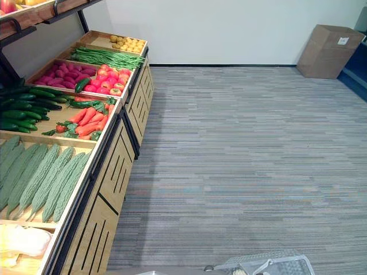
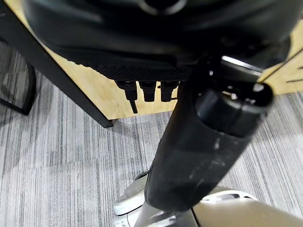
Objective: Get the vegetables into the basket
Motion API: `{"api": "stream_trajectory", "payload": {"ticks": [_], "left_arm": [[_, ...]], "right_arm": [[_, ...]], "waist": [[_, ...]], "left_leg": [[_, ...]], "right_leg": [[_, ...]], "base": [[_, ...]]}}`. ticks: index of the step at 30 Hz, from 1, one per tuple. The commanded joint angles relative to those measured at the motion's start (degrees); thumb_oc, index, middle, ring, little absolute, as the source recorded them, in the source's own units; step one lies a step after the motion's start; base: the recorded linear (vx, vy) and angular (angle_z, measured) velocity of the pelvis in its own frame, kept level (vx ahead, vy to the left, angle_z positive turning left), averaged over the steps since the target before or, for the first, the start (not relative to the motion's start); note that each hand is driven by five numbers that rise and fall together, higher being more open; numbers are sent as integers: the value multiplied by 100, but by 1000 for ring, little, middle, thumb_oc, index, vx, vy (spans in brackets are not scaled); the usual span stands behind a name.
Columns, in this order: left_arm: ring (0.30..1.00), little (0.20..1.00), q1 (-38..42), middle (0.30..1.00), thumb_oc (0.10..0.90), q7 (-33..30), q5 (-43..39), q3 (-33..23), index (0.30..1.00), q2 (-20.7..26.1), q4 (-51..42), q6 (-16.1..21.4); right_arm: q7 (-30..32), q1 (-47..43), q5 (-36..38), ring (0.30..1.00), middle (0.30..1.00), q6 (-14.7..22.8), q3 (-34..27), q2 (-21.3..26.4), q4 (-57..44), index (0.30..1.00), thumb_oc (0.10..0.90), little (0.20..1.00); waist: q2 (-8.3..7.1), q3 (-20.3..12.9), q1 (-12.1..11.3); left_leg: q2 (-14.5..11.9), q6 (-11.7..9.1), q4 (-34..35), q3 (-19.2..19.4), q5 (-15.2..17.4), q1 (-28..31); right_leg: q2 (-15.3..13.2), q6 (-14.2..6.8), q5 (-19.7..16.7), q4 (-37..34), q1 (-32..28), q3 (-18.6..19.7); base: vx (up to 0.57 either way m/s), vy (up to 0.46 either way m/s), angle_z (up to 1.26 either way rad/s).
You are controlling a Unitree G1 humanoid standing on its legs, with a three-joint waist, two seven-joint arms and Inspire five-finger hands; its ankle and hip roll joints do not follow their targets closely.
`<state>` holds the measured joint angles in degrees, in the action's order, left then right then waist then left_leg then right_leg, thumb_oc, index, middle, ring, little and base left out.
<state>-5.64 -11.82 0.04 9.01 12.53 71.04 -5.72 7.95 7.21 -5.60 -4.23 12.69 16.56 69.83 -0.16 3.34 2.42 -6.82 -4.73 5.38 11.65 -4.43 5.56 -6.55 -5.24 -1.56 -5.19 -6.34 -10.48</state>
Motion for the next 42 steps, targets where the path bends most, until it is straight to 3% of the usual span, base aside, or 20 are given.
{"api": "stream_trajectory", "payload": {"ticks": [1,12,13,31,34,42], "left_arm": [[1000,1000,654,1000,900,94,163,2,1000,25,28,165],[1000,1000,581,1000,900,91,191,-109,1000,60,181,147],[1000,1000,552,1000,900,80,-709,-572,1000,-64,389,300],[1000,1000,473,1000,900,255,-992,-532,1000,-337,417,321],[1000,1000,438,1000,900,350,-1567,-735,1000,-440,433,370],[1000,1000,461,1000,900,441,-1710,-695,1000,-537,326,389]], "right_arm": [[-151,-461,254,300,300,134,175,-30,-28,300,400,300],[-73,-426,211,300,300,180,171,1,-1,300,400,300],[-42,-474,1147,300,300,222,-404,35,726,300,400,300],[-80,-394,1061,300,300,174,-320,-69,753,300,400,300],[-83,-399,1038,300,300,170,-307,-99,785,300,400,300],[-101,-390,983,300,300,149,-243,-148,770,300,400,300]], "waist": [[-113,377,-16],[-102,402,-26],[-40,402,-217],[-16,327,-214],[-19,320,-232],[-48,341,-231]], "left_leg": [[-114,-278,-38,-1,206,209],[-103,-274,-38,0,213,238],[283,-52,-38,-85,103,58],[294,-40,-38,-99,207,191],[296,-40,-38,-115,228,219],[314,-23,-38,-104,272,256]], "right_leg": [[-431,-457,90,166,-131,-145],[-437,-461,89,141,-171,-160],[327,-154,427,19,-353,-38],[301,-165,481,19,-470,-71],[300,-172,490,19,-495,-74],[271,-192,490,19,-534,-69]], "base": [[0,0,0],[0,0,0],[0,0,0],[0,0,0],[0,0,0],[0,0,0]]}}
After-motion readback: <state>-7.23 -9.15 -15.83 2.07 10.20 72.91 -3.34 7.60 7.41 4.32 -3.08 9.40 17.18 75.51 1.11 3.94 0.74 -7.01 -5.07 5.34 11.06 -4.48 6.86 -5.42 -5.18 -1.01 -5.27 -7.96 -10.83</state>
